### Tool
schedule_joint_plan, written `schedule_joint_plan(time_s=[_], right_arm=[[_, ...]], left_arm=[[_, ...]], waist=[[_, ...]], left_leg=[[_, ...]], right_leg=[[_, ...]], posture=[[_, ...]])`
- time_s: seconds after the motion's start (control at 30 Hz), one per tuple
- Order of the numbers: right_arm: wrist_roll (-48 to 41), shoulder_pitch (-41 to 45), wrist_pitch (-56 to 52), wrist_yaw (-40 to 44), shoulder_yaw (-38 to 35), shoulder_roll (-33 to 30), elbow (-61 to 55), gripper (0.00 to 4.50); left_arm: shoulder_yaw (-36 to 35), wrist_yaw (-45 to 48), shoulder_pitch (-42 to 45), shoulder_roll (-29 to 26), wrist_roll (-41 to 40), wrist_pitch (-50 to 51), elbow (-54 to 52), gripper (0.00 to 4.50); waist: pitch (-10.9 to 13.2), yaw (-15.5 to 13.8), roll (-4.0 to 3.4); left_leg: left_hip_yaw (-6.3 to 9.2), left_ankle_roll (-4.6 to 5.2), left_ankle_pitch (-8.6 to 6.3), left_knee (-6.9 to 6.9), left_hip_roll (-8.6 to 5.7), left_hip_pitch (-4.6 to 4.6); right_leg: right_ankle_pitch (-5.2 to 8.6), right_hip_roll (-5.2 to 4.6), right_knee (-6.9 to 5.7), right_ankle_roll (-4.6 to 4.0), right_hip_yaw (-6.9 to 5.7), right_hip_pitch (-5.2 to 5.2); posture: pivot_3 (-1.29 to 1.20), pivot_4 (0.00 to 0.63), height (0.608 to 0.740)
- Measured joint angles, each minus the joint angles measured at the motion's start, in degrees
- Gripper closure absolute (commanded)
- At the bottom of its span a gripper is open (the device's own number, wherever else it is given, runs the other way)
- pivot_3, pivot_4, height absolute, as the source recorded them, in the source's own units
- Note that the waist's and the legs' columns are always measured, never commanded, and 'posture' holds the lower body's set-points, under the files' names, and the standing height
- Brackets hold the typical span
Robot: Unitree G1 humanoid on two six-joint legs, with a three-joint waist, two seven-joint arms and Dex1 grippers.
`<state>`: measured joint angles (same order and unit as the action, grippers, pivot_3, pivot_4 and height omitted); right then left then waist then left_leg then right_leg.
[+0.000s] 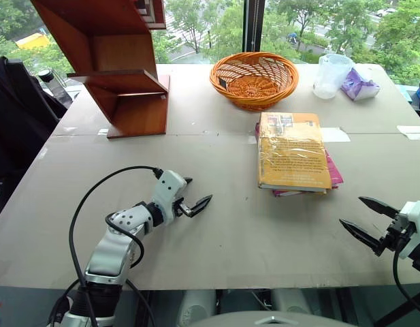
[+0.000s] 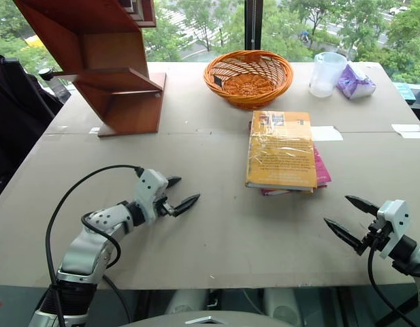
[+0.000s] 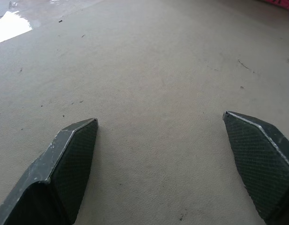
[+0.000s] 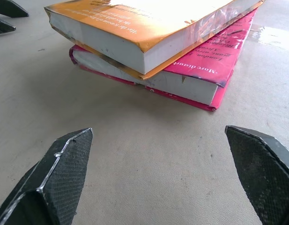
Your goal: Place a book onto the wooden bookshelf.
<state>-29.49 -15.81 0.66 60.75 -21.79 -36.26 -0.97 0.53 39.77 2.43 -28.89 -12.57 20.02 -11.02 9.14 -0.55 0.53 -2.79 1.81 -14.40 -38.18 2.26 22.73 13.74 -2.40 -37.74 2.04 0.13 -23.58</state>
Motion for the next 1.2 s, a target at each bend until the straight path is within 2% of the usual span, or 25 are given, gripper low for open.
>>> schedule_joint_plan(time_s=[0.9,1.1,1.2], right_arm=[[-1.33,1.19,-0.35,1.27,-0.26,-0.83,0.81,0.00],[-9.45,-2.48,-4.18,1.73,-5.61,-1.04,-9.46,0.00],[-12.08,-6.09,-6.19,1.73,-7.44,-1.25,-14.50,0.00]], left_arm=[[0.04,0.48,0.77,-1.32,-1.08,2.20,-0.61,0.09],[1.58,3.75,8.03,-0.25,-1.48,2.48,6.13,0.09],[1.77,5.63,13.55,2.08,-5.11,7.87,9.42,0.09]], waist=[[0.03,-0.19,0.02],[0.06,-0.65,-0.01],[0.09,-0.78,0.03]], left_leg=[[0.02,0.00,0.00,0.02,0.00,0.03],[0.12,0.00,0.00,-0.02,-0.04,0.09],[0.15,0.01,0.00,-0.03,-0.07,0.18]], right_leg=[[0.00,-0.03,0.03,-0.01,-0.03,-0.01],[0.01,-0.05,0.02,0.01,-0.18,0.01],[0.01,-0.08,0.07,0.02,-0.24,0.00]], posture=[[0.00,0.150,0.740],[0.00,0.150,0.740],[0.00,0.150,0.740]])
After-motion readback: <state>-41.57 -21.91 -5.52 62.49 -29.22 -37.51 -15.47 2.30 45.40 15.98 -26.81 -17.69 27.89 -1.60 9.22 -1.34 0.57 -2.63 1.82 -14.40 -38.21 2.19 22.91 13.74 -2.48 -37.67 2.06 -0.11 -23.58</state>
